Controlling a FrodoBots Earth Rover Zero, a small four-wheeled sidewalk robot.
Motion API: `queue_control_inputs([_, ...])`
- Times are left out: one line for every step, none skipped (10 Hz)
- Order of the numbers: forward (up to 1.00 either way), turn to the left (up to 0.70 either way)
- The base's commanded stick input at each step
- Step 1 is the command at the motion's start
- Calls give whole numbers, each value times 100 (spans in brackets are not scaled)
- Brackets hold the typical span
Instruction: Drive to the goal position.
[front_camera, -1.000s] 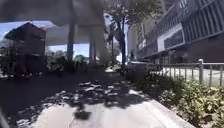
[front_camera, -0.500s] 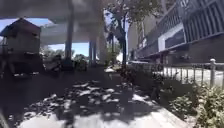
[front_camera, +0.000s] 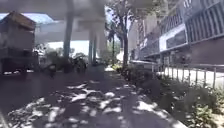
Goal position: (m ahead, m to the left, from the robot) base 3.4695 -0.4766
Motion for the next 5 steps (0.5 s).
queue_control_inputs([70, 0])
queue_control_inputs([70, 0])
queue_control_inputs([70, 0])
queue_control_inputs([70, 0])
queue_control_inputs([70, 0])
